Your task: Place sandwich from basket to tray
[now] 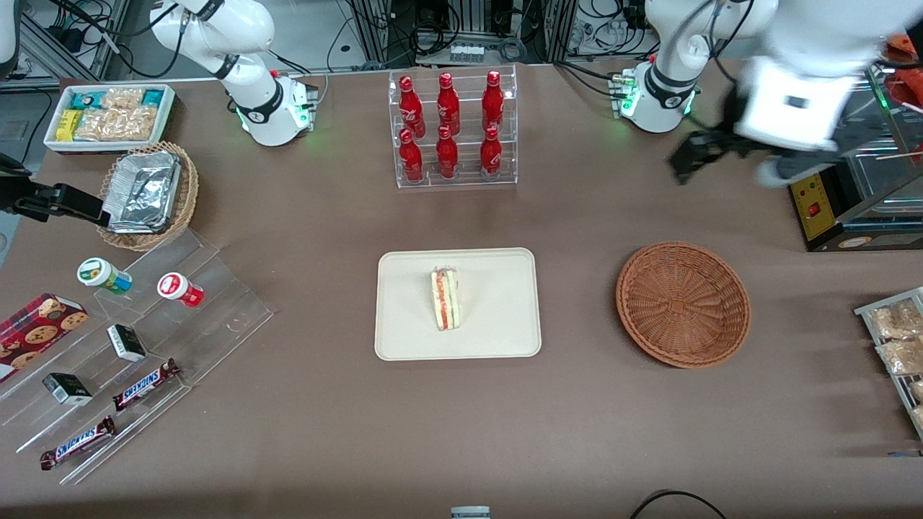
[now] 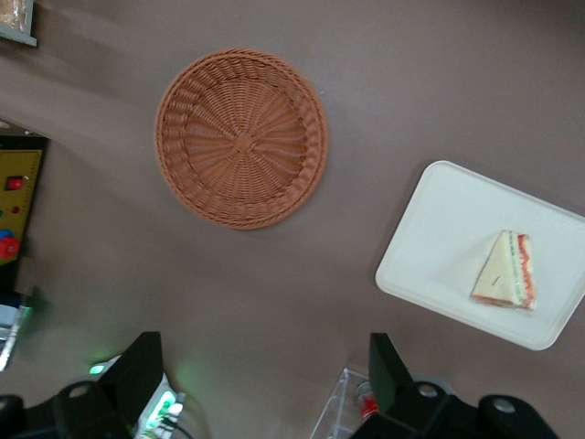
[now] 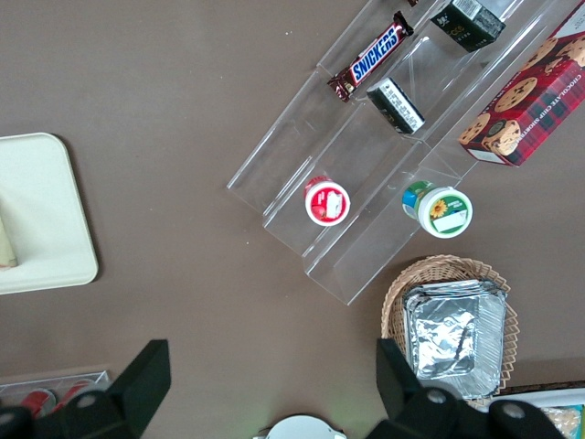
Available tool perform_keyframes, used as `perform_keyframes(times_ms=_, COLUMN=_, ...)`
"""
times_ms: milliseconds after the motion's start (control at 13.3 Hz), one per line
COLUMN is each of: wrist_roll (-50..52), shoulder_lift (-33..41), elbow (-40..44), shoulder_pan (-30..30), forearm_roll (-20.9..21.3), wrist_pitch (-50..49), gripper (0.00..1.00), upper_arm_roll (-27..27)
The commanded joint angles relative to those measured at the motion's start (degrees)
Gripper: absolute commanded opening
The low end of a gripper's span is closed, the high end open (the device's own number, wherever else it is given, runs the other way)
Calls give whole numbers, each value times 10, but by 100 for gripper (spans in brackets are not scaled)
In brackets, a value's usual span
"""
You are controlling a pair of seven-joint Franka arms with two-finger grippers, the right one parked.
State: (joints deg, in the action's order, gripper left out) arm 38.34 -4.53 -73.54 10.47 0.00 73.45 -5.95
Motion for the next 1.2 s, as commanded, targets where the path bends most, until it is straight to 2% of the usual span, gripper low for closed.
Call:
perform_keyframes(times_ms=0, wrist_roll=-93, shoulder_lift=14, elbow=-20, shoulder_pan=-68, forearm_roll=-15, wrist_pitch=-16, gripper=99, upper_arm_roll=-9)
perform_keyframes(times_ms=600, wrist_roll=-359, shoulder_lift=27, elbow=-27, shoulder_pan=-201, forearm_roll=2, wrist_pitch=-40, gripper=99, upper_arm_roll=-8)
perform_keyframes(times_ms=825, wrist_roll=-381, shoulder_lift=22, elbow=-30, shoulder_pan=-203, forearm_roll=32, wrist_pitch=-39, gripper=99, upper_arm_roll=-8)
perform_keyframes(times_ms=1125, wrist_roll=-382, shoulder_lift=20, elbow=-26, shoulder_pan=-199, forearm_roll=33, wrist_pitch=-38, gripper=99, upper_arm_roll=-9)
